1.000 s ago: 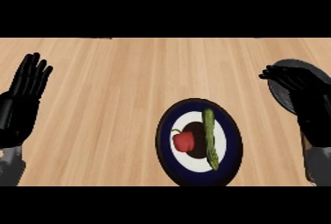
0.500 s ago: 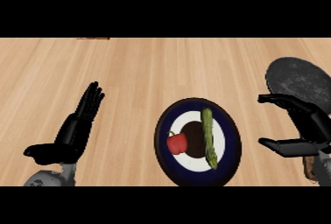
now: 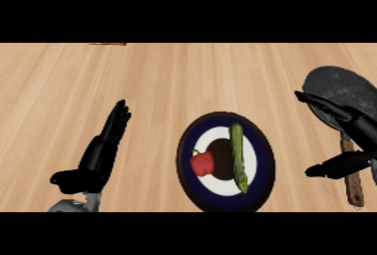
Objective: Pick the squash from the plate and place it in the pan
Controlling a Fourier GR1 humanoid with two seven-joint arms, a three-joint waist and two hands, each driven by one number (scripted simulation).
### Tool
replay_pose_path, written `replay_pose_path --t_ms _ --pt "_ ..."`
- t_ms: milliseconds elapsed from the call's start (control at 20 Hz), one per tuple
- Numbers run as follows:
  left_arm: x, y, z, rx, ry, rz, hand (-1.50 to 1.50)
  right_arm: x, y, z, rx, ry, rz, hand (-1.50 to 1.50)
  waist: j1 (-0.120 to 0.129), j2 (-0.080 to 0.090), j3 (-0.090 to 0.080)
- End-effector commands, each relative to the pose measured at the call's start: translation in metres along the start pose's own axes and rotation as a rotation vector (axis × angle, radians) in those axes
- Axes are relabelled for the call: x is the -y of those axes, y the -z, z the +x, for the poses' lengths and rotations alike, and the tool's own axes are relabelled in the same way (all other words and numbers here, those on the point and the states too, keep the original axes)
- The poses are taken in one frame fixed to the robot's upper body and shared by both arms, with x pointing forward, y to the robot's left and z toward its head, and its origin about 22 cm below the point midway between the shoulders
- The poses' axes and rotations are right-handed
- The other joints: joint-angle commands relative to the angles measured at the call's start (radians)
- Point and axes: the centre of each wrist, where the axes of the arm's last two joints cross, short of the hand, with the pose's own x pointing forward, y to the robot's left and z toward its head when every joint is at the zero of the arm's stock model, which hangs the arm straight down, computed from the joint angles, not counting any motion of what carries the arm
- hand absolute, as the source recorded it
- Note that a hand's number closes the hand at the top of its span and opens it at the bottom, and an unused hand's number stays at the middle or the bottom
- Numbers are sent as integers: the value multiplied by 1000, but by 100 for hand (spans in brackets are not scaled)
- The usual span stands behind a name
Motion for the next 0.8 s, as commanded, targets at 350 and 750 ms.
replay_pose_path --t_ms 350,750 --pt "8 -2 0 -14 -14 -30 0 -40 58 37 -206 -359 368 -150 3 -3 -1" --pt "-3 6 4 -5 8 -4 0 -90 86 32 -287 -566 514 -150 1 0 0"
